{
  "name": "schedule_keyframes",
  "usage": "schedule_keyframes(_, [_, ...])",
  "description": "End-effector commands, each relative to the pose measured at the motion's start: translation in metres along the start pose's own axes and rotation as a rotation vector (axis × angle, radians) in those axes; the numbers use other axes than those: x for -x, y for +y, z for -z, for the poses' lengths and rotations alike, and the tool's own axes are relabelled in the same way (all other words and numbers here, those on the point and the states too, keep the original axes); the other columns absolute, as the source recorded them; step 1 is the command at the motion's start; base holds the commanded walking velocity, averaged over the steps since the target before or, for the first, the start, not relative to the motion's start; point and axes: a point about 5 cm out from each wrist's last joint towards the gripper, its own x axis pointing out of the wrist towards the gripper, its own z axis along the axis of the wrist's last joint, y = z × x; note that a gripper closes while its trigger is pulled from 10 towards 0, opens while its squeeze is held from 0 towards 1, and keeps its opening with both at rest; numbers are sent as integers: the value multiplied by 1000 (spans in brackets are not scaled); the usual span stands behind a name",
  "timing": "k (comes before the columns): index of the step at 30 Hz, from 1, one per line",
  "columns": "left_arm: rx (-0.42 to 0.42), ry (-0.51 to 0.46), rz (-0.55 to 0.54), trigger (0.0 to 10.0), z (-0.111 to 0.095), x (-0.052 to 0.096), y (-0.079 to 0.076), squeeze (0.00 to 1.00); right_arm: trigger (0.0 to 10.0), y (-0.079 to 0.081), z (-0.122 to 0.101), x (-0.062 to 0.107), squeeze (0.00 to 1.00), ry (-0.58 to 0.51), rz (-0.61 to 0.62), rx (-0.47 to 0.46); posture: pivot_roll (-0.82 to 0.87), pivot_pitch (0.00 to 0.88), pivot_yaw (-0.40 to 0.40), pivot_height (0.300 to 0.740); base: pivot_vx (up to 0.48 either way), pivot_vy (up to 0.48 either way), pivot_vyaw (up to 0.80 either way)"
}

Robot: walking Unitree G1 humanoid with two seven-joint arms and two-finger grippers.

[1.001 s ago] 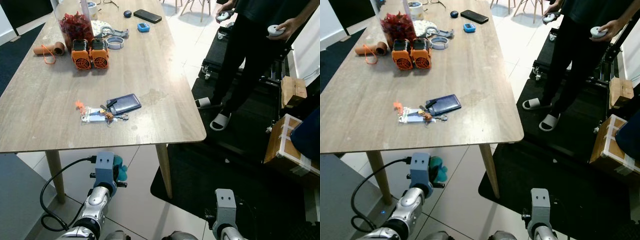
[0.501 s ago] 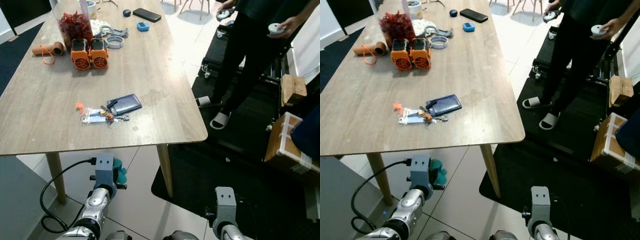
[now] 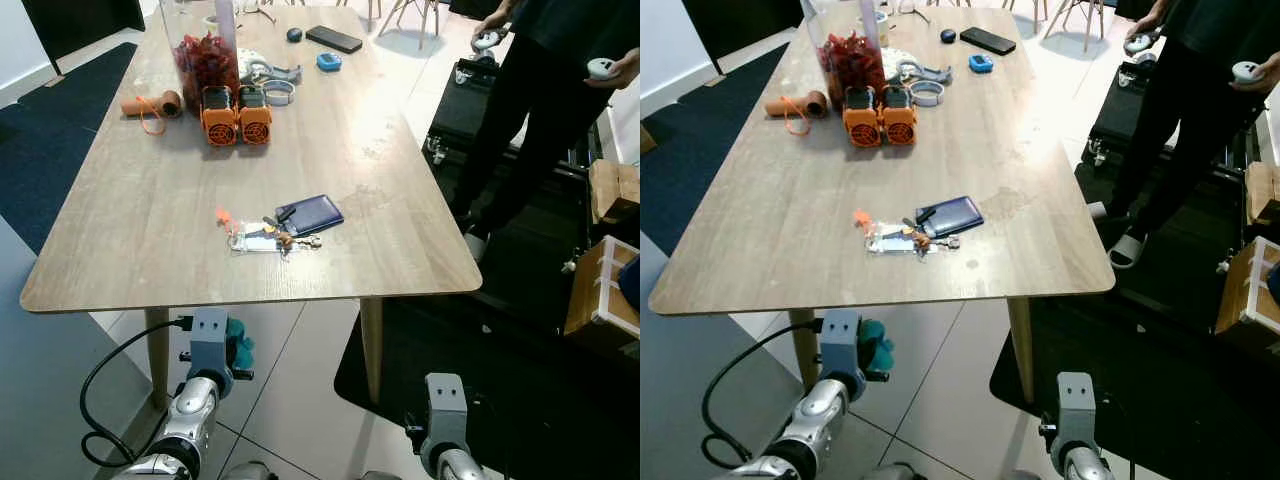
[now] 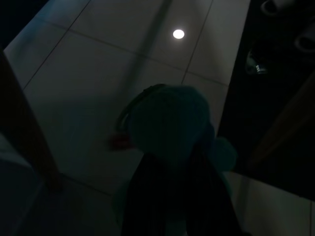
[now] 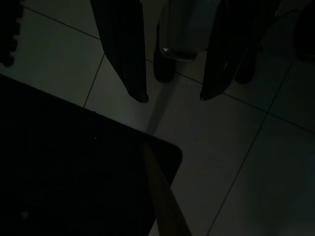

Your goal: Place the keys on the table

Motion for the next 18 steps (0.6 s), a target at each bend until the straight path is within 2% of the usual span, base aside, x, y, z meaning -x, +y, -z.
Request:
schedule_keyframes(1, [-10, -11, 2, 10000, 0, 2, 4, 0, 10000, -5, 6, 3, 0, 19, 13, 0, 46, 56, -29, 740, 0, 0, 0])
schedule_keyframes(6, [-19, -64, 34, 10000, -7, 4, 13, 0, 10000, -4, 4, 2, 0, 13, 10, -1, 44, 55, -36, 740, 0, 0, 0])
schedule_keyframes(7, [-40, -86, 69, 10000, -10, 6, 17, 0, 10000, -4, 4, 2, 0, 12, 9, 0, 46, 56, -38, 740, 0, 0, 0])
schedule_keyframes(10, [-88, -130, 219, 10000, -15, 14, 28, 0, 10000, -4, 3, 2, 0, 11, 6, 6, 46, 57, -40, 740, 0, 0, 0])
schedule_keyframes(11, [-119, -116, 328, 10000, -16, 19, 33, 0, 10000, -5, 3, 2, 0, 10, 5, 7, 44, 60, -39, 740, 0, 0, 0])
schedule_keyframes(12, [-145, -97, 390, 10000, -15, 22, 36, 0, 10000, -5, 3, 2, 0, 10, 6, 7, 44, 60, -39, 740, 0, 0, 0])
schedule_keyframes(13, [-145, -97, 390, 10000, -15, 22, 36, 0, 10000, -5, 3, 2, 0, 10, 6, 7, 44, 60, -39, 740, 0, 0, 0])
schedule_keyframes(15, [-197, -67, 544, 10000, -12, 33, 41, 0, 10000, -6, 3, 2, 0, 9, 6, 7, 44, 62, -37, 740, 0, 0, 0])
schedule_keyframes(16, [-197, -67, 544, 10000, -12, 33, 41, 0, 10000, -6, 3, 2, 0, 9, 6, 7, 44, 62, -37, 740, 0, 0, 0])
schedule_keyframes(17, [-240, -36, 635, 10000, -10, 40, 45, 0, 10000, -6, 3, 2, 0, 8, 6, 8, 44, 62, -39, 740, 0, 0, 0])
schedule_keyframes(18, [-240, -36, 635, 10000, -10, 40, 45, 0, 10000, -6, 3, 2, 0, 8, 6, 8, 44, 62, -39, 740, 0, 0, 0])
